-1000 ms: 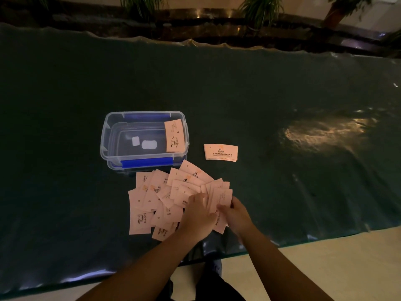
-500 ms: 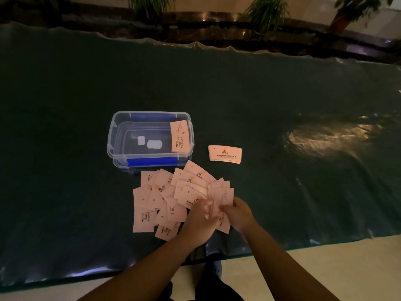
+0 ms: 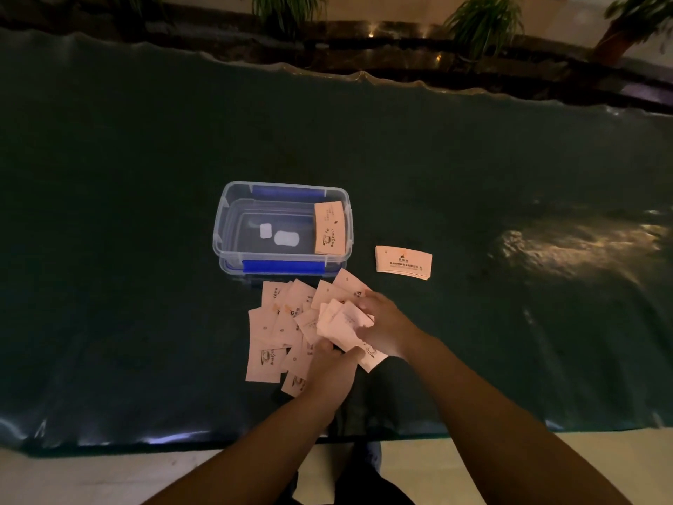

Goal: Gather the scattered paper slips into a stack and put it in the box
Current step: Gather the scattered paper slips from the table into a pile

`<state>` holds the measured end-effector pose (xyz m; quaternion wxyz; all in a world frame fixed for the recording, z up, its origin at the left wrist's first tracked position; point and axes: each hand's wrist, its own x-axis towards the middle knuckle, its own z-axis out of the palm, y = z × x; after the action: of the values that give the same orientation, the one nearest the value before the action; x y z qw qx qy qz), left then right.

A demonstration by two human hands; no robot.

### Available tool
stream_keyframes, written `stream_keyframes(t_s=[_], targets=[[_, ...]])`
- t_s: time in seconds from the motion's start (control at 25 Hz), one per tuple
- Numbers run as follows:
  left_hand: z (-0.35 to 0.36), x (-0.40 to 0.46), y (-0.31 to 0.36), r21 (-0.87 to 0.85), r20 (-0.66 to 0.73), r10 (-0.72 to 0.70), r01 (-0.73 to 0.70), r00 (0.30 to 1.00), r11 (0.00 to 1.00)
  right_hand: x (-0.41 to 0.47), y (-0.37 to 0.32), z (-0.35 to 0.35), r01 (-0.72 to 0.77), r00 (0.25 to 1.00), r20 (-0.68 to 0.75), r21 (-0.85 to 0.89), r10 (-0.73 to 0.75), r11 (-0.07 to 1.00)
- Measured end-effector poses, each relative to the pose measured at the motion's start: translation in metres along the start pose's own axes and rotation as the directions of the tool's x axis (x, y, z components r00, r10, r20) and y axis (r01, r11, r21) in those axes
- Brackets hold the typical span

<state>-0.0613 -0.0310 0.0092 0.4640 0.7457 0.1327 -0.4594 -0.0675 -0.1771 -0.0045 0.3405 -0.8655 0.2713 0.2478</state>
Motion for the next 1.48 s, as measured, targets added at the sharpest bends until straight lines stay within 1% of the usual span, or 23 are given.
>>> stream_keyframes(t_s=[0.08, 0.16, 0.36, 0.44, 0.52, 0.64, 0.72, 0.84, 0.92, 0.96, 1.0, 1.08, 1.12, 1.16, 1.2, 1.24, 1.32, 1.36, 1.4, 1.48], targets=[[-0.002, -0.001, 0.003, -0.035, 0.023, -0.013, 0.014, 1.000, 0.999, 0.004, -0.002, 0.001, 0.005, 1.000, 0.021, -0.010, -0.005, 1.000], [-0.003, -0.001, 0.006, -0.062, 0.051, -0.036, 0.039, 0.998, 0.997, 0.005, 0.001, 0.004, 0.008, 1.000, -0.012, -0.020, -0.008, 1.000], [0.003, 0.001, 0.017, -0.005, 0.081, -0.034, 0.034, 0.996, 0.999, 0.003, 0.009, 0.011, -0.054, 0.997, -0.053, 0.128, 0.061, 0.990], [0.003, 0.002, 0.013, -0.026, 0.127, 0.032, -0.029, 0.991, 0.999, 0.003, 0.015, 0.007, -0.072, 0.996, -0.045, 0.108, 0.077, 0.992], [0.004, -0.002, 0.011, -0.119, 0.187, 0.094, -0.073, 0.978, 0.990, 0.006, 0.020, -0.001, -0.081, 0.994, -0.068, 0.077, 0.086, 0.994], [0.010, -0.003, 0.024, -0.001, 0.140, 0.038, -0.039, 0.989, 0.999, 0.015, 0.024, -0.014, -0.099, 0.993, -0.063, 0.062, 0.103, 0.993], [0.013, -0.002, 0.032, 0.021, 0.132, 0.013, -0.016, 0.991, 1.000, 0.019, 0.022, -0.018, -0.106, 0.994, -0.027, 0.061, 0.108, 0.992], [0.012, -0.002, 0.031, 0.074, 0.149, 0.055, -0.067, 0.987, 0.995, 0.022, 0.022, -0.015, -0.106, 0.994, -0.022, 0.088, 0.109, 0.990], [0.011, 0.000, 0.022, -0.004, 0.176, 0.129, -0.131, 0.976, 0.991, 0.018, 0.024, -0.010, -0.108, 0.992, -0.043, 0.137, 0.115, 0.985], [0.012, 0.002, 0.022, -0.046, 0.179, 0.143, -0.137, 0.973, 0.990, 0.015, 0.026, -0.008, -0.110, 0.991, -0.051, 0.177, 0.121, 0.978], [0.013, 0.001, 0.023, -0.033, 0.190, 0.130, -0.126, 0.973, 0.991, 0.011, 0.029, -0.005, -0.116, 0.990, -0.054, 0.214, 0.131, 0.970], [0.014, -0.001, 0.026, 0.116, 0.222, 0.073, -0.100, 0.972, 0.988, 0.006, 0.038, 0.001, -0.149, 0.985, -0.052, 0.252, 0.167, 0.956], [0.016, 0.001, 0.023, 0.124, 0.228, 0.086, -0.117, 0.970, 0.985, 0.003, 0.043, 0.004, -0.172, 0.981, -0.045, 0.260, 0.190, 0.950], [0.015, 0.002, 0.019, 0.087, 0.224, 0.104, -0.126, 0.969, 0.988, 0.001, 0.048, 0.006, -0.197, 0.976, -0.039, 0.262, 0.215, 0.945], [0.012, 0.002, 0.017, 0.058, 0.203, 0.092, -0.105, 0.975, 0.993, -0.001, 0.052, 0.007, -0.219, 0.971, -0.033, 0.252, 0.235, 0.942], [0.009, 0.000, 0.017, 0.070, 0.179, 0.048, -0.061, 0.983, 0.996, -0.004, 0.055, 0.006, -0.233, 0.969, -0.029, 0.233, 0.246, 0.944], [0.002, -0.001, 0.015, 0.077, 0.127, -0.082, 0.073, 0.988, 0.994, -0.007, 0.057, 0.003, -0.235, 0.970, -0.032, 0.153, 0.242, 0.960], [-0.001, 0.000, 0.014, 0.054, 0.104, -0.138, 0.133, 0.985, 0.990, -0.008, 0.055, 0.000, -0.221, 0.974, -0.034, 0.102, 0.225, 0.970], [-0.003, 0.001, 0.012, 0.025, 0.082, -0.168, 0.167, 0.982, 0.986, -0.008, 0.052, -0.003, -0.199, 0.979, -0.035, 0.049, 0.201, 0.979], [-0.008, 0.000, 0.007, 0.000, 0.064, -0.166, 0.166, 0.984, 0.986, -0.006, 0.042, -0.009, -0.135, 0.991, -0.028, -0.065, 0.133, 0.989]])
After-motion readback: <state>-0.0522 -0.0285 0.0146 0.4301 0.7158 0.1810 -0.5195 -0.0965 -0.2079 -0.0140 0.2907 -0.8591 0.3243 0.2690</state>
